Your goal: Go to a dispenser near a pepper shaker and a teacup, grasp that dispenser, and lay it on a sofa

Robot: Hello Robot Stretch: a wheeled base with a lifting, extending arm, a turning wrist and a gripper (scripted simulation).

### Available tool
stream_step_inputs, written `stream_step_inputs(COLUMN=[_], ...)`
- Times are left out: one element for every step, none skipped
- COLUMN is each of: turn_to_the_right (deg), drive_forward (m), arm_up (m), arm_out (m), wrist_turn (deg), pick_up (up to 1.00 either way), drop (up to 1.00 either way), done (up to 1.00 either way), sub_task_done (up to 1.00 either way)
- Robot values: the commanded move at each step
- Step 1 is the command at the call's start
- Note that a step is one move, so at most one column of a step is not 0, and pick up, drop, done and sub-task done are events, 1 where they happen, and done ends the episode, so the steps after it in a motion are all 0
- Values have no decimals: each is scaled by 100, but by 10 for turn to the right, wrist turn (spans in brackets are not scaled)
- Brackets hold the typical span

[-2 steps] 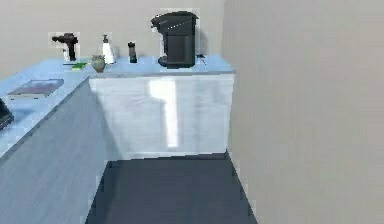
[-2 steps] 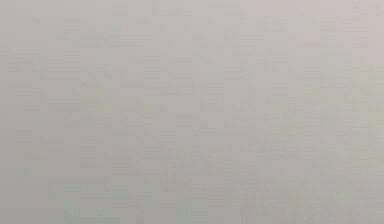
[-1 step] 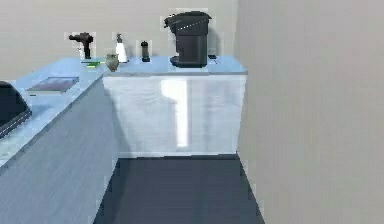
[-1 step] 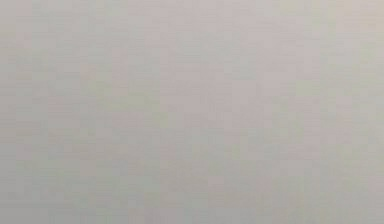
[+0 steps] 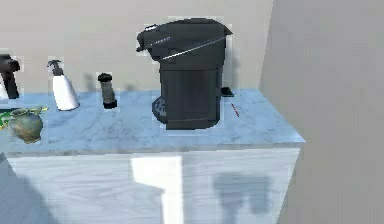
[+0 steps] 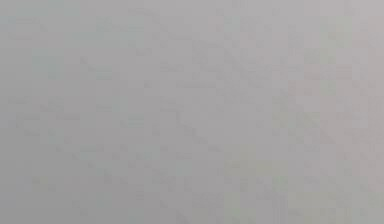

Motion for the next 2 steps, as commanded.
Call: stream_step_inputs(turn_to_the_right=[0,-450], drive_forward=[15,0], arm_up=[0,0], arm_out=[0,0], wrist_turn=[0,0], pick_up=[0,0], drop=[0,0], done=[0,0], sub_task_done=[0,0])
